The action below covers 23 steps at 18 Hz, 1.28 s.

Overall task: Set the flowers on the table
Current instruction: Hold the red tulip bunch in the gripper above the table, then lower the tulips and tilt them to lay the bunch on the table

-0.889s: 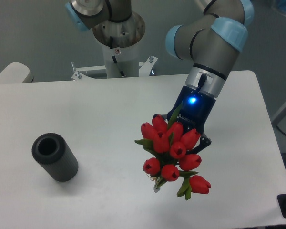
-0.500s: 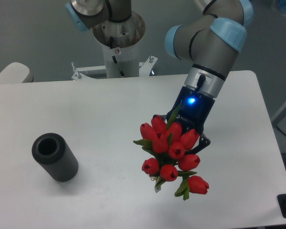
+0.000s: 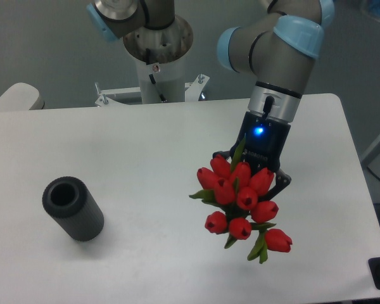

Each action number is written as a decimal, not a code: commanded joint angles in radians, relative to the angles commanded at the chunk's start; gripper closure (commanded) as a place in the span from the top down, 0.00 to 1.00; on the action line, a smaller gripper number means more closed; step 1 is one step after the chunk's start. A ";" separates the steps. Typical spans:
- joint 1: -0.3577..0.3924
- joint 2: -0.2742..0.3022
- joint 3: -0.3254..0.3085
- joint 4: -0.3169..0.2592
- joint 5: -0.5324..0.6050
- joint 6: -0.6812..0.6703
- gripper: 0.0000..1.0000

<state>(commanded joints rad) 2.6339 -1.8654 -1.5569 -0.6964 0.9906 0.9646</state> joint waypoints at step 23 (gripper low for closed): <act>-0.245 -0.020 -0.316 -0.006 0.936 0.267 0.32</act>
<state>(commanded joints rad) 2.3887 -1.8851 -1.8728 -0.7026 1.9263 1.2318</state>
